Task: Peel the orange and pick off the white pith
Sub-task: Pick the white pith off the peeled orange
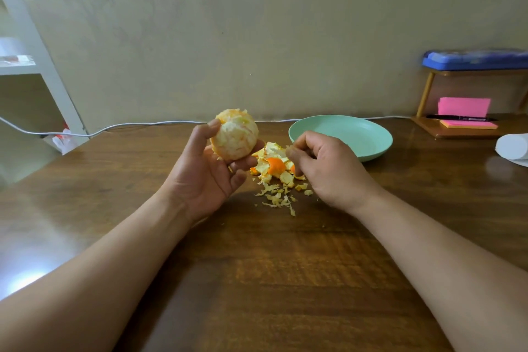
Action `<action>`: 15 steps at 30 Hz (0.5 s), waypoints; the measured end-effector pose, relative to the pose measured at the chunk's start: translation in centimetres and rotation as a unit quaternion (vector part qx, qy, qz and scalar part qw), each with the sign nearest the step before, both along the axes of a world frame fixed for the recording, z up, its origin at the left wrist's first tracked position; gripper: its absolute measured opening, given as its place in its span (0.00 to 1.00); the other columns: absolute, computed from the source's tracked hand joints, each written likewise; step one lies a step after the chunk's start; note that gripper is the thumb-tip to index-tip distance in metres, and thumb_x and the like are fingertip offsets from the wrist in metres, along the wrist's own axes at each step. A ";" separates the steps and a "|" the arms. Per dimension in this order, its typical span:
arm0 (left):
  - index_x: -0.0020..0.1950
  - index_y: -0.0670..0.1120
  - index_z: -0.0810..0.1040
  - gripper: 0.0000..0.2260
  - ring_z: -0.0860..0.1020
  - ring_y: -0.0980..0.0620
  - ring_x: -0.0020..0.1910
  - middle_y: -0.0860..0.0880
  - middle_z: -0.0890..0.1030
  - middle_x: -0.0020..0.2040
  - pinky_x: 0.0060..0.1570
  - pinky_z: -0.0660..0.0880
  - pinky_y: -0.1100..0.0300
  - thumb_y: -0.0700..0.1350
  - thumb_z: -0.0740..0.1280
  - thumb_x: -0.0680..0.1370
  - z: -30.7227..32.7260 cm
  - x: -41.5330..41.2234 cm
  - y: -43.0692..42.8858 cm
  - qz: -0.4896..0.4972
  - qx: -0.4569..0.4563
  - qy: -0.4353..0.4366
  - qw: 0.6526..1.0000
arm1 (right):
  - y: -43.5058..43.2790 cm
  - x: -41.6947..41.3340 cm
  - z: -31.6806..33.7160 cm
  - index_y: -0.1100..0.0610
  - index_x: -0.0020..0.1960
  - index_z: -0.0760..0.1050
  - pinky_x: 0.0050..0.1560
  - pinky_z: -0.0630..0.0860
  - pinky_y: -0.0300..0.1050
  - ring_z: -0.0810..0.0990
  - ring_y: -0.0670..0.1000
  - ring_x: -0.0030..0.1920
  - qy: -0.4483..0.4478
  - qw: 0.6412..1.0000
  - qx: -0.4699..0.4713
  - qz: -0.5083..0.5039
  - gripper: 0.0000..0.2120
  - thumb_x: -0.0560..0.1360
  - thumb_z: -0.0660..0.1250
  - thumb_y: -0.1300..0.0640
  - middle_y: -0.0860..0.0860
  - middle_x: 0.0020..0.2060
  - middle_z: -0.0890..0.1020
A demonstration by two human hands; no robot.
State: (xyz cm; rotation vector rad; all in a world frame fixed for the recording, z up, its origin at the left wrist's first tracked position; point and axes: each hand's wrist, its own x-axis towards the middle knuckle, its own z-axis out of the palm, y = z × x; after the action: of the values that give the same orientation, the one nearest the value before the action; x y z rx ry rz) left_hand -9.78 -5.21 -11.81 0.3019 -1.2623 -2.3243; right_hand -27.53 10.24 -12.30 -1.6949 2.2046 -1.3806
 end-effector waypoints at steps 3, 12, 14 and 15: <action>0.79 0.39 0.71 0.32 0.84 0.50 0.44 0.36 0.81 0.69 0.35 0.81 0.63 0.58 0.68 0.81 -0.3 0.0 -0.3 0.007 -0.013 -0.005 1.000 | -0.1 0.6 -0.2 0.50 0.57 0.81 0.47 0.83 0.45 0.83 0.44 0.46 0.066 0.996 0.066 -0.002 0.06 0.86 0.65 0.53 0.45 0.46 0.85; 0.71 0.41 0.77 0.26 0.85 0.47 0.48 0.40 0.84 0.61 0.40 0.82 0.62 0.53 0.70 0.77 -0.5 -0.7 0.1 -0.001 -0.059 -0.031 0.998 | 0.3 1.8 0.8 0.48 0.48 0.76 0.39 0.73 0.48 0.78 0.48 0.45 0.172 0.983 0.053 -0.032 0.09 0.81 0.72 0.46 0.43 0.44 0.77; 0.71 0.39 0.77 0.26 0.85 0.47 0.48 0.41 0.84 0.59 0.41 0.82 0.61 0.52 0.71 0.77 -0.5 -0.8 0.2 -0.005 -0.061 -0.030 0.998 | 0.1 1.9 0.6 0.48 0.51 0.77 0.42 0.77 0.51 0.78 0.48 0.47 0.161 0.985 0.047 -0.027 0.07 0.82 0.71 0.46 0.43 0.46 0.78; 0.72 0.38 0.76 0.27 0.84 0.47 0.48 0.40 0.84 0.58 0.42 0.83 0.61 0.51 0.71 0.77 -0.6 -0.8 0.2 -0.009 -0.066 -0.027 0.997 | 0.1 1.9 0.4 0.48 0.50 0.78 0.42 0.77 0.51 0.78 0.47 0.45 0.143 0.989 0.032 -0.027 0.08 0.82 0.70 0.44 0.44 0.45 0.78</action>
State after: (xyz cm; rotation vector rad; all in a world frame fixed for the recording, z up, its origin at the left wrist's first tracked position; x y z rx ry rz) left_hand -10.56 -4.99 -12.37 0.3132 -1.4427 -2.2487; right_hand -25.66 10.30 -11.86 -1.9307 2.4262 -1.1231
